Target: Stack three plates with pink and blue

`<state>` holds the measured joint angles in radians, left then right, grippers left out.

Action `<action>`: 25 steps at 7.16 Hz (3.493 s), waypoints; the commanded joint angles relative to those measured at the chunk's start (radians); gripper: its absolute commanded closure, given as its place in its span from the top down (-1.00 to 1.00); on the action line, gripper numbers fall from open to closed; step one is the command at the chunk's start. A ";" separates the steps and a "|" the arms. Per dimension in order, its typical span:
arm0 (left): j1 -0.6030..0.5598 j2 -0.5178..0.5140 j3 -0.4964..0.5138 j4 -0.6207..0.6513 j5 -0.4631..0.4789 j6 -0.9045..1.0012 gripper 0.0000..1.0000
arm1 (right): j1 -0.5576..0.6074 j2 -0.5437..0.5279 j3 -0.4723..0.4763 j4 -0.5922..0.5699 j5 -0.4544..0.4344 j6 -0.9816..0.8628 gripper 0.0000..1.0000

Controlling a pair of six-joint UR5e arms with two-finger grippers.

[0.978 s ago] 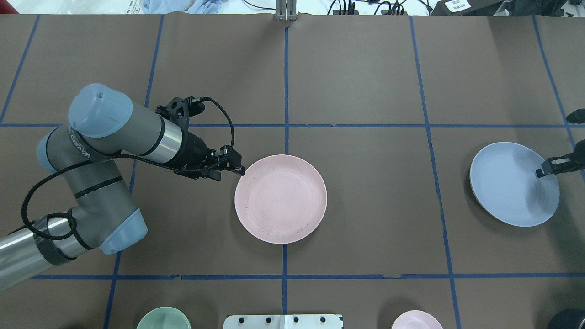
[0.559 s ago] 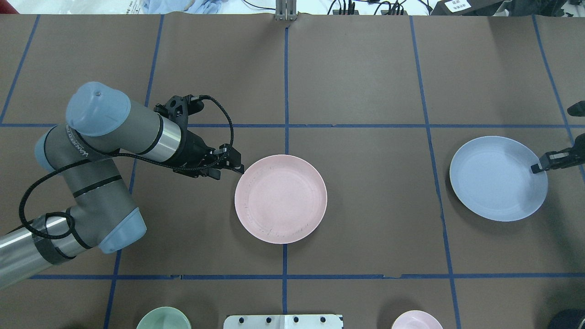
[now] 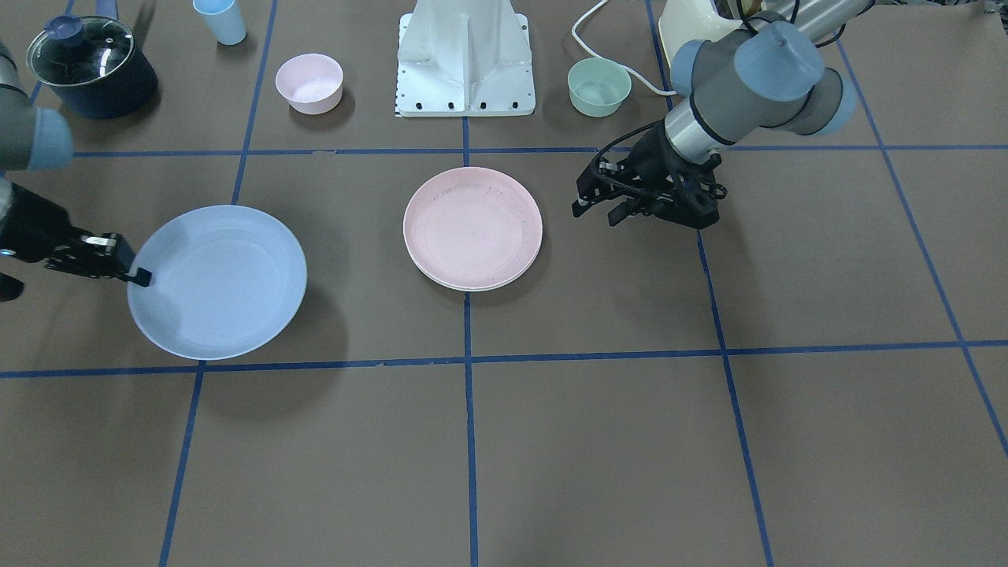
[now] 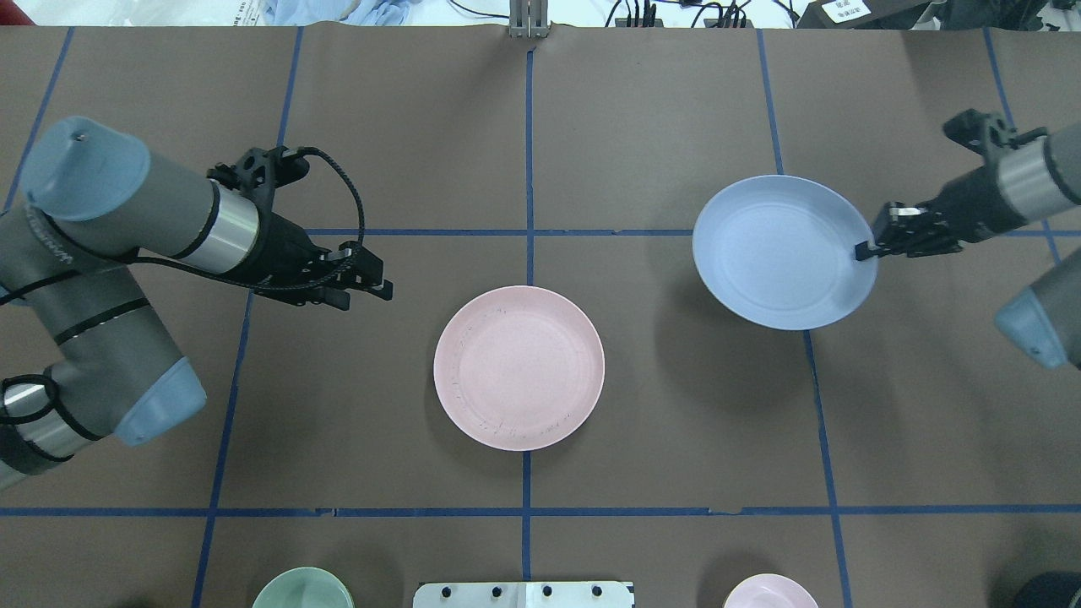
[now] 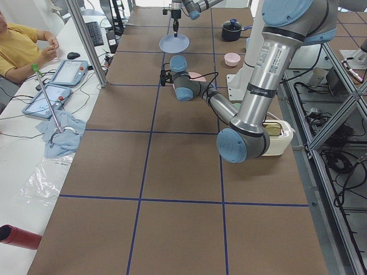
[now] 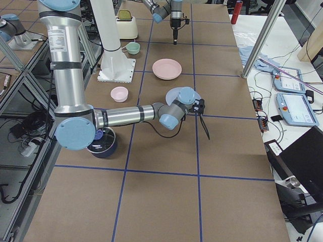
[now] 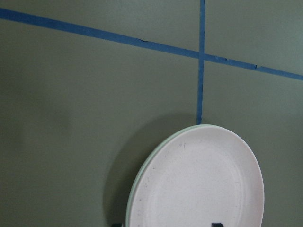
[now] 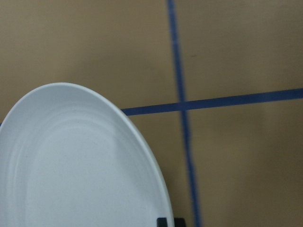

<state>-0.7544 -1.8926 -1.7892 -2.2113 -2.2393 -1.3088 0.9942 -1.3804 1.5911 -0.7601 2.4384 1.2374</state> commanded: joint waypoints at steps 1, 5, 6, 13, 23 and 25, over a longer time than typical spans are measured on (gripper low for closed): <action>-0.075 0.073 -0.018 0.005 -0.032 0.112 0.37 | -0.224 0.206 0.006 -0.008 -0.144 0.288 -1.00; -0.120 0.072 -0.010 0.010 -0.049 0.132 0.38 | -0.479 0.212 0.079 -0.011 -0.390 0.338 -1.00; -0.120 0.073 -0.012 0.010 -0.049 0.132 0.38 | -0.486 0.202 0.093 -0.011 -0.392 0.338 -1.00; -0.132 0.095 -0.006 0.008 -0.048 0.184 0.39 | -0.389 0.121 0.104 -0.001 -0.305 0.324 1.00; -0.687 0.314 0.303 0.045 -0.125 1.209 0.40 | 0.389 -0.138 0.032 -0.685 -0.124 -1.117 1.00; -0.736 0.302 0.307 0.122 -0.125 1.226 1.00 | 0.483 -0.143 0.030 -0.821 -0.080 -1.270 1.00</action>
<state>-1.4569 -1.5834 -1.4891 -2.1309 -2.3639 -0.0990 1.4215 -1.5212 1.6225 -1.4923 2.3253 0.0645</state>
